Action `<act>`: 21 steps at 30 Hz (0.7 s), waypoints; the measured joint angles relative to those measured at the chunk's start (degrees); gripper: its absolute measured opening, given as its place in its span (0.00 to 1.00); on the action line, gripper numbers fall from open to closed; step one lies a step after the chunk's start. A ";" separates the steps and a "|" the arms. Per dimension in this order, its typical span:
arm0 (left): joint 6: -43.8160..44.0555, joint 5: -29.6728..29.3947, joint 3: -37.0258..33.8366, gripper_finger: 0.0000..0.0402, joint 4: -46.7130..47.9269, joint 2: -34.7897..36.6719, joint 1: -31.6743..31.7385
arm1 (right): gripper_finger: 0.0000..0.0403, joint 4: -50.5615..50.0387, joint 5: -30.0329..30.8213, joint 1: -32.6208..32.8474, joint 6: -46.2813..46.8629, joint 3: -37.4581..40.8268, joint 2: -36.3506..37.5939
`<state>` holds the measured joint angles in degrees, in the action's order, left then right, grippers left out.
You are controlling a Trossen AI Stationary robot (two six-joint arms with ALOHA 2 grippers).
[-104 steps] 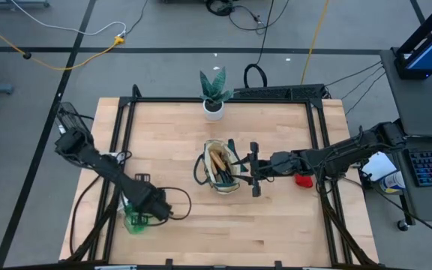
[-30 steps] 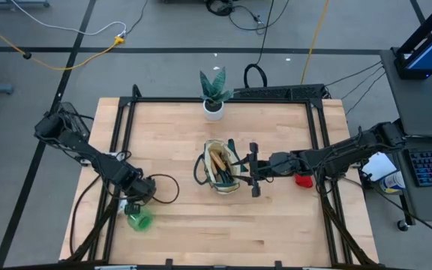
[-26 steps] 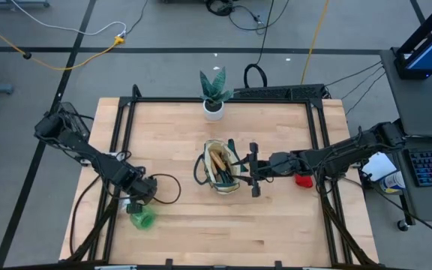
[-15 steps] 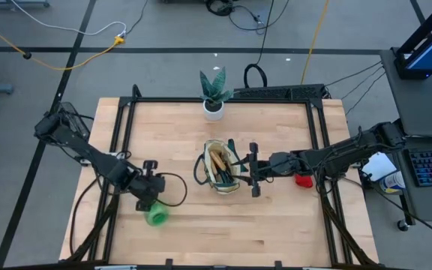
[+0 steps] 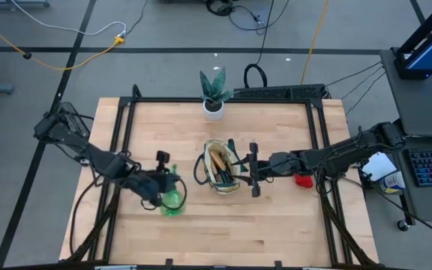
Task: Pick & Place Garden tools in Gardening bag
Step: Put the green spray bottle into the gardening bag
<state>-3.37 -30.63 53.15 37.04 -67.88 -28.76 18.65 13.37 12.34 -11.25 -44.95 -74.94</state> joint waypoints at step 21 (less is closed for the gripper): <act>-34.89 -0.87 -0.02 0.05 -39.85 -8.15 12.57 | 0.42 0.35 0.00 -0.02 0.02 -0.02 0.01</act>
<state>-38.26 -31.50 53.12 -2.81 -76.02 -16.19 18.99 13.37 12.32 -11.22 -44.97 -74.92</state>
